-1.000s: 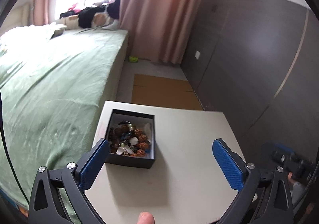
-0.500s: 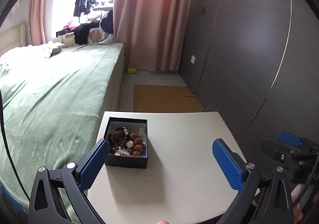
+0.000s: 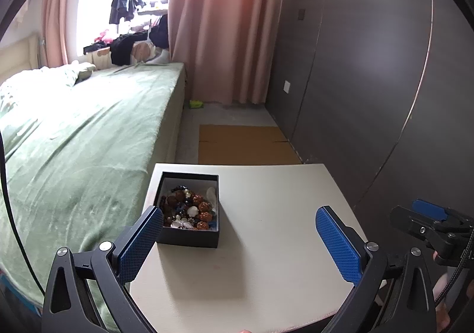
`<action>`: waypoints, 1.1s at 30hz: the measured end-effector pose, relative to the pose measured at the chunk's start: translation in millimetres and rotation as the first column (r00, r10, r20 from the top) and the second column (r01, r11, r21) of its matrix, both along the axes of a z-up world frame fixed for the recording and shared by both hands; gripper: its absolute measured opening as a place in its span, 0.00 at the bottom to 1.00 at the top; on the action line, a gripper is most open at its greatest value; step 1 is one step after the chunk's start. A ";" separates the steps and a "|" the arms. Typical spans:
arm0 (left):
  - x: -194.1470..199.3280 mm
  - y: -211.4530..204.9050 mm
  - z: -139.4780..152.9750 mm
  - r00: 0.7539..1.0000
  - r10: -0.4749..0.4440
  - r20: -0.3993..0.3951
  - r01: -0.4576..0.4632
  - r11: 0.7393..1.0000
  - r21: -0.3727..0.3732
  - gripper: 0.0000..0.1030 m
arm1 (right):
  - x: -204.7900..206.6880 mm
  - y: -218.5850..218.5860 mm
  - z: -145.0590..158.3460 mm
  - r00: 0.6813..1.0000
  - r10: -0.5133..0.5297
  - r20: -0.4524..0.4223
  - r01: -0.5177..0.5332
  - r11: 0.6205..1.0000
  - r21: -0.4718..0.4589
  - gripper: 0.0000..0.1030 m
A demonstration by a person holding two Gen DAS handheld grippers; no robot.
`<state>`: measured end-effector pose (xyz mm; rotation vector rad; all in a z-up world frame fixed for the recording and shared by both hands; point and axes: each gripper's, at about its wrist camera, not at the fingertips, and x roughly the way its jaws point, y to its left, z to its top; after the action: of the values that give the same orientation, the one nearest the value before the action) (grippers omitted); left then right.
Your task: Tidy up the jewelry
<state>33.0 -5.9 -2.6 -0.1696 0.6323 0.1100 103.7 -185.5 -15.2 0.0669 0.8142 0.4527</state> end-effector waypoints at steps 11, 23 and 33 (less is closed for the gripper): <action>-0.4 -3.2 -1.6 1.000 -0.014 -0.007 0.014 1.000 0.002 1.00 | 0.5 -1.9 0.0 1.000 0.002 -0.016 -0.002 1.000 0.017 1.00; -1.0 -8.5 -2.8 0.999 -0.041 -0.008 0.041 0.999 -0.002 1.00 | 1.5 -5.1 0.2 1.000 -0.004 -0.024 0.005 1.000 0.027 1.00; -1.3 -8.0 -3.5 0.999 -0.043 -0.010 0.043 0.999 -0.001 1.00 | 3.2 -8.8 0.3 0.999 -0.004 -0.036 0.006 0.998 0.058 1.00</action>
<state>31.7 -13.9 -6.2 -0.1564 0.6459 0.0686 106.9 -194.2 -14.9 0.1312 0.8361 0.4713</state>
